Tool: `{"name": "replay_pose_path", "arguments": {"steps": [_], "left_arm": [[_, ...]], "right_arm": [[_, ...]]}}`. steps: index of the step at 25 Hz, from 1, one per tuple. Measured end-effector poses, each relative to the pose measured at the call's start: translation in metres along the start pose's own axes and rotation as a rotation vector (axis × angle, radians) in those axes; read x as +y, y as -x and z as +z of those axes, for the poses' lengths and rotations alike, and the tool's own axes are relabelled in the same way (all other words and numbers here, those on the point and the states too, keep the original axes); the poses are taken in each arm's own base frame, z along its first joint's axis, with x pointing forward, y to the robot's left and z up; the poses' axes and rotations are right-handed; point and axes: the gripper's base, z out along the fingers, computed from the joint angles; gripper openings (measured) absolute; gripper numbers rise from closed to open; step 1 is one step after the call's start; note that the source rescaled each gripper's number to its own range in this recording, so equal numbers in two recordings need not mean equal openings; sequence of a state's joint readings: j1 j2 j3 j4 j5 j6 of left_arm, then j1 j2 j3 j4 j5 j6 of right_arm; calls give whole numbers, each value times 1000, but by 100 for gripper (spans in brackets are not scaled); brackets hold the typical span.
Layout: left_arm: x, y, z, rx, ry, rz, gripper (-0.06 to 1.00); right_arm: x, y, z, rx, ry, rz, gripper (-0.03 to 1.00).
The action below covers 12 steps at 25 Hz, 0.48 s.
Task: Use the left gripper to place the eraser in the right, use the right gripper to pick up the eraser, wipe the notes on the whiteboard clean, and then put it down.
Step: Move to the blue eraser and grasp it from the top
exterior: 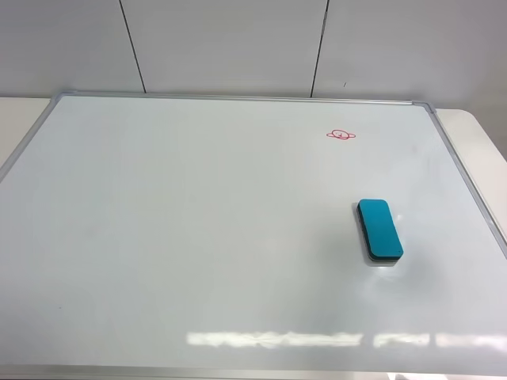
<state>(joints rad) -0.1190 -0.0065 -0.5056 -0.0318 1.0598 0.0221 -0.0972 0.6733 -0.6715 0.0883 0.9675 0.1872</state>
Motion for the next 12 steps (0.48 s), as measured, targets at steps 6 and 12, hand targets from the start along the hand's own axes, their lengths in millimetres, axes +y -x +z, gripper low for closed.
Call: {"name": "replay_pose_path", "arguments": {"steps": [6, 12], "left_arm": [[0, 0, 0, 0, 0, 0, 100], [0, 0, 0, 0, 0, 0, 100]], "right_arm": [[14, 33, 58, 197, -13, -19, 100], [46, 29, 122, 345, 17, -116, 100]]}}
